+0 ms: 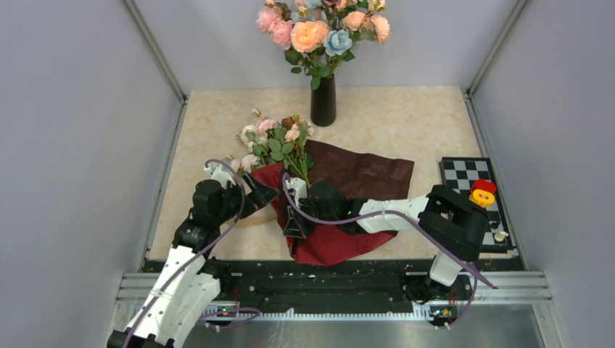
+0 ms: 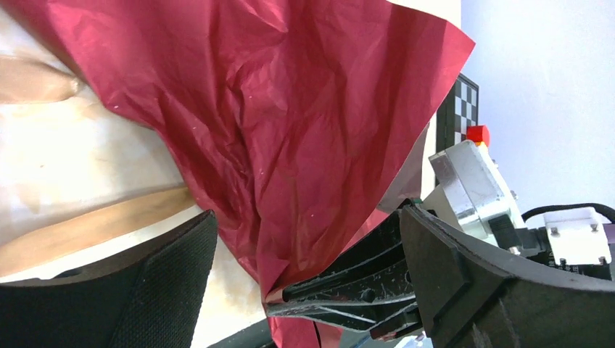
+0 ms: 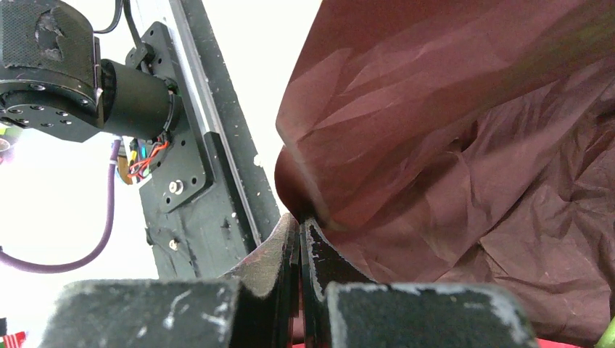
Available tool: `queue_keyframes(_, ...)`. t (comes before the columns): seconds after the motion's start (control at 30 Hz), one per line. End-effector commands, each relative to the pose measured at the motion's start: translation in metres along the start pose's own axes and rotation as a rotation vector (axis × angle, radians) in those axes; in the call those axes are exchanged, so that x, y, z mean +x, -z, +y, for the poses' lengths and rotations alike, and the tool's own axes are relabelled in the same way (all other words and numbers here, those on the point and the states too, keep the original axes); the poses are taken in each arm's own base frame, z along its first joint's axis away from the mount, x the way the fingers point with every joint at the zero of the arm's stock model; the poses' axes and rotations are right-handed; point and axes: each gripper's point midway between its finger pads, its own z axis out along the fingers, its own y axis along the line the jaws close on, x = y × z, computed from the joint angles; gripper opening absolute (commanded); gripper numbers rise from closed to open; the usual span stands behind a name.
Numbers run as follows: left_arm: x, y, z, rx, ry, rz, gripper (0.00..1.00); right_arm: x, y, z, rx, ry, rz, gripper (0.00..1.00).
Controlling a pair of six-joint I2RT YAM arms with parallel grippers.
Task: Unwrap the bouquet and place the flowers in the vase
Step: Unfold the wrapping paper at the center of the board.
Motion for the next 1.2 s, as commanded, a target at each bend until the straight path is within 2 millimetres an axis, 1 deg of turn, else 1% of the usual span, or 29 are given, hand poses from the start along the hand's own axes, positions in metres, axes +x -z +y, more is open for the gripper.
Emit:
queue_keyframes(0.0,-0.006,-0.008,-0.019,0.104,-0.007,0.001,0.99,-0.023,-0.004,0.014,-0.046,0.028,-0.064,0.0)
queue_keyframes(0.1,0.002,-0.014,-0.025,0.149,0.0,0.063,0.99,-0.024,-0.002,0.014,-0.043,0.034,-0.064,0.0)
queue_keyframes(0.17,0.008,-0.018,-0.024,0.149,0.006,0.101,0.99,-0.026,0.0,0.014,-0.04,0.037,-0.071,0.0)
queue_keyframes(0.2,0.01,-0.019,-0.021,0.142,0.003,0.113,0.96,-0.027,0.002,0.015,-0.038,0.039,-0.076,0.0)
queue_keyframes(0.23,0.011,-0.021,-0.019,0.136,0.0,0.12,0.91,-0.029,0.003,0.015,-0.033,0.04,-0.081,0.0)
queue_keyframes(0.3,0.011,-0.023,-0.017,0.121,-0.008,0.124,0.78,-0.033,0.008,0.017,-0.027,0.046,-0.092,0.0)
queue_keyframes(0.43,0.006,-0.025,-0.018,0.121,-0.019,0.106,0.57,-0.036,0.019,0.019,-0.015,0.063,-0.095,0.02)
queue_keyframes(0.6,0.005,-0.029,-0.019,0.128,-0.02,0.112,0.5,-0.031,0.031,0.02,0.002,0.082,-0.073,0.05)
queue_keyframes(0.63,0.006,-0.03,-0.019,0.131,-0.017,0.118,0.46,-0.031,0.032,0.02,0.006,0.085,-0.069,0.06)
queue_keyframes(0.67,0.006,-0.031,-0.02,0.133,-0.017,0.123,0.4,-0.029,0.034,0.018,0.015,0.086,-0.063,0.06)
queue_keyframes(0.73,0.006,-0.032,-0.017,0.119,-0.017,0.122,0.23,-0.026,0.039,0.012,0.055,0.08,-0.057,0.08)
queue_keyframes(0.77,0.005,-0.031,-0.014,0.102,-0.018,0.115,0.14,-0.025,0.043,0.007,0.092,0.066,-0.056,0.12)
queue_keyframes(0.8,0.004,-0.031,-0.01,0.079,-0.016,0.104,0.07,-0.024,0.047,0.001,0.135,0.048,-0.052,0.17)
queue_keyframes(0.83,0.003,-0.03,-0.004,0.044,-0.011,0.092,0.02,-0.023,0.052,-0.005,0.181,0.031,-0.052,0.23)
queue_keyframes(0.87,0.003,-0.028,0.002,0.008,-0.003,0.082,0.0,-0.021,0.057,-0.011,0.222,0.015,-0.048,0.31)
queue_keyframes(0.9,0.004,-0.026,0.008,-0.023,0.004,0.074,0.0,-0.022,0.063,-0.016,0.264,0.002,-0.056,0.38)
queue_keyframes(0.97,0.008,-0.021,0.021,-0.087,0.023,0.072,0.0,-0.015,0.076,-0.029,0.347,-0.03,-0.041,0.5)
queue_keyframes(1.0,0.011,-0.018,0.028,-0.125,0.03,0.073,0.0,-0.014,0.083,-0.039,0.396,-0.05,-0.051,0.55)
queue_keyframes(1.03,0.014,-0.015,0.037,-0.166,0.037,0.074,0.0,-0.011,0.089,-0.045,0.42,-0.07,-0.055,0.57)
queue_keyframes(1.1,0.02,-0.005,0.053,-0.253,0.06,0.078,0.0,-0.006,0.1,-0.063,0.46,-0.129,-0.07,0.6)
queue_keyframes(1.17,0.028,0.006,0.067,-0.337,0.093,0.088,0.0,-0.003,0.113,-0.084,0.498,-0.201,-0.093,0.62)
